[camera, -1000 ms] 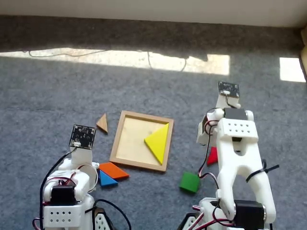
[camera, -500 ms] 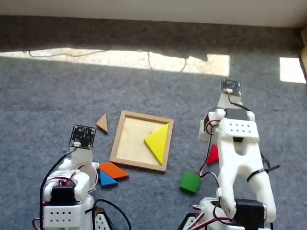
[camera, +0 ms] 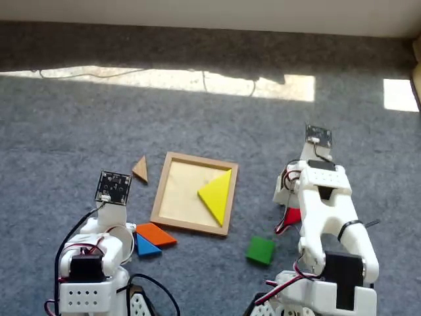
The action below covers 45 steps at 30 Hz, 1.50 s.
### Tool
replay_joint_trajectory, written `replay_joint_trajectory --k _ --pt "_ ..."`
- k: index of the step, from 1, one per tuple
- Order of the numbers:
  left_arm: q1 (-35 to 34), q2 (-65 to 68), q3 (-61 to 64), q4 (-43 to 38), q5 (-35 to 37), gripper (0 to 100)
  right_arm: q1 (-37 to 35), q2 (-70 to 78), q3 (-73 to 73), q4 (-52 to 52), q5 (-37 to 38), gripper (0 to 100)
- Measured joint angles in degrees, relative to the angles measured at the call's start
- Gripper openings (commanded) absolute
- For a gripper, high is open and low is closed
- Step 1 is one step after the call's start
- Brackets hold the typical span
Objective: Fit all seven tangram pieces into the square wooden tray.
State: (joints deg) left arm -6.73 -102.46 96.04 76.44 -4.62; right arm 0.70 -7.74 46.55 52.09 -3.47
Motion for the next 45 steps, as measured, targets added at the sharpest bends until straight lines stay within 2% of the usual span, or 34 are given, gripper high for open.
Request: replay_joint_trajectory --k 3,8,16,21,31,45 --pt "0.00 0.00 0.00 0.00 0.00 1 -0.09 2.73 -1.67 -0.09 -0.09 47.3" --pt "0.00 0.00 0.00 0.00 0.00 1 -0.09 4.66 -2.90 0.00 0.00 32.7" --pt "0.00 0.00 0.00 0.00 0.00 1 -0.09 5.89 -3.16 0.09 0.00 31.8" --pt "0.00 0.00 0.00 0.00 0.00 1 -0.09 5.89 -3.16 0.09 1.32 25.5" --pt "0.00 0.00 0.00 0.00 0.00 1 0.35 4.75 -3.16 0.09 3.16 24.8" --pt "0.00 0.00 0.00 0.00 0.00 1 -3.69 -16.18 5.89 -0.35 9.41 25.2"
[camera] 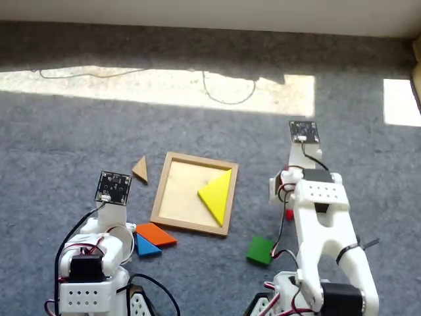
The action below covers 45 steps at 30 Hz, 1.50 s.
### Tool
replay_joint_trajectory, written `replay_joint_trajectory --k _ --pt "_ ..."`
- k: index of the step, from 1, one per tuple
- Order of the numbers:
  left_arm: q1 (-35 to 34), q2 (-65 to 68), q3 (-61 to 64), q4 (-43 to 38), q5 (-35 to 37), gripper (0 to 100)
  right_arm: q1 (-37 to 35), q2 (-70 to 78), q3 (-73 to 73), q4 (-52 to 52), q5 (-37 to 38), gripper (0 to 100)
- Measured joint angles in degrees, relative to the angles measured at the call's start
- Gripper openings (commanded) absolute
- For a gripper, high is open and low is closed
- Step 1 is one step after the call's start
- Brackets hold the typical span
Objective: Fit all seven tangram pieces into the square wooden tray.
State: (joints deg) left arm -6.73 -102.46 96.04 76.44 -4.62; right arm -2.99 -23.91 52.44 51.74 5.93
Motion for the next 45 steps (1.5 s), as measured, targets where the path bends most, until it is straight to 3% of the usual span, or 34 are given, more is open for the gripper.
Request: replay_joint_trajectory --k 3,7,15,20,32,45 --pt "0.00 0.00 0.00 0.00 0.00 1 0.26 -1.32 0.09 0.00 0.18 28.4" --pt "0.00 0.00 0.00 0.00 0.00 1 2.29 -0.44 0.00 0.00 0.35 39.9" --pt "0.00 0.00 0.00 0.00 0.00 1 2.29 18.81 -11.78 0.00 0.35 40.2" --pt "0.00 0.00 0.00 0.00 0.00 1 2.20 27.34 -16.70 0.09 0.70 32.0" --pt "0.00 0.00 0.00 0.00 0.00 1 2.64 27.43 -17.05 0.09 3.34 19.7" --pt "0.00 0.00 0.00 0.00 0.00 1 2.37 17.58 -11.69 0.53 7.74 18.3"
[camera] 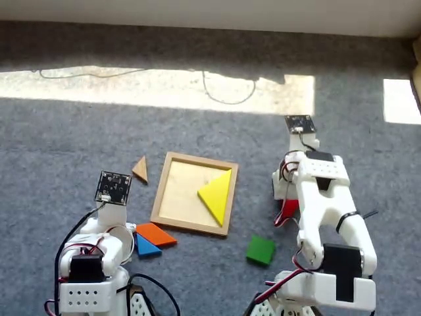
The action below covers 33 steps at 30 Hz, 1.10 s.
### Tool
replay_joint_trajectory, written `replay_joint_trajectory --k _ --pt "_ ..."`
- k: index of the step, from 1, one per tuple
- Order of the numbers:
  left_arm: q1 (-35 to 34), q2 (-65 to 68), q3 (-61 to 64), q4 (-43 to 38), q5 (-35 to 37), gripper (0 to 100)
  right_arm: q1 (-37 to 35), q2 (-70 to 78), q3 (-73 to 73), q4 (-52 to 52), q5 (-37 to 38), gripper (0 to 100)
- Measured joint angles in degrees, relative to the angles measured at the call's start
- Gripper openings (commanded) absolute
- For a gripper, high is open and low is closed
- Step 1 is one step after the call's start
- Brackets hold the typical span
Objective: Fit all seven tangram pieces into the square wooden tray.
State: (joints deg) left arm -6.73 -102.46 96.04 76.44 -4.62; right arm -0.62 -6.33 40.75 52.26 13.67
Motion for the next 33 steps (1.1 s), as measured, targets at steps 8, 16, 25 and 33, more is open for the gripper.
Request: replay_joint_trajectory --k 8,16,25,33 --pt "0.00 0.00 0.00 0.00 0.00 1 -0.35 -7.56 0.88 2.46 0.09 18.3" --pt "0.00 0.00 0.00 0.00 0.00 1 -6.59 -10.99 0.88 7.38 1.41 24.0" --pt "0.00 0.00 0.00 0.00 0.00 1 -1.85 -10.73 0.88 7.38 -1.49 40.3" --pt "0.00 0.00 0.00 0.00 0.00 1 -1.76 2.81 0.44 1.32 -2.02 40.2"
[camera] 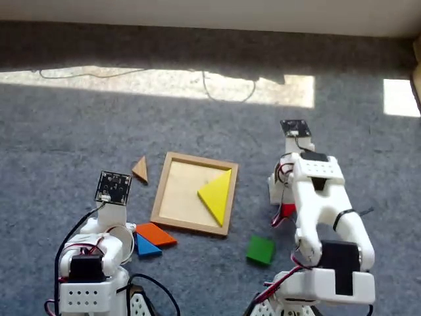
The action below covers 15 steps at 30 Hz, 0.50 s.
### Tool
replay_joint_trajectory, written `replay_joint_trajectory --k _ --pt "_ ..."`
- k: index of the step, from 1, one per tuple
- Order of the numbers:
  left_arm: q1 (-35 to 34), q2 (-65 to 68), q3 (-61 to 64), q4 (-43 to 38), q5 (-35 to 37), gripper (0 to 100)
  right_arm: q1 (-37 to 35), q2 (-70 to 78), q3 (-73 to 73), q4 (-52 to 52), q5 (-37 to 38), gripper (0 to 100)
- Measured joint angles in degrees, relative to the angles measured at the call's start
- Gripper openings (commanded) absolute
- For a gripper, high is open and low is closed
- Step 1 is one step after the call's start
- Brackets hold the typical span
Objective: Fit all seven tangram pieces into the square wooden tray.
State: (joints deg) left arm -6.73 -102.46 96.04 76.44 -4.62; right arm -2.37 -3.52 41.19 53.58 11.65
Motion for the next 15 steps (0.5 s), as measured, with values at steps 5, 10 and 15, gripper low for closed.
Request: replay_joint_trajectory --k 5,10,15 --pt "0.00 0.00 0.00 0.00 0.00 1 -0.26 6.07 -4.22 -0.18 0.00 31.6" --pt "0.00 0.00 0.00 0.00 0.00 1 -0.26 9.76 -6.42 0.00 1.23 25.1" --pt "0.00 0.00 0.00 0.00 0.00 1 0.26 9.93 -6.68 0.00 2.81 17.8"
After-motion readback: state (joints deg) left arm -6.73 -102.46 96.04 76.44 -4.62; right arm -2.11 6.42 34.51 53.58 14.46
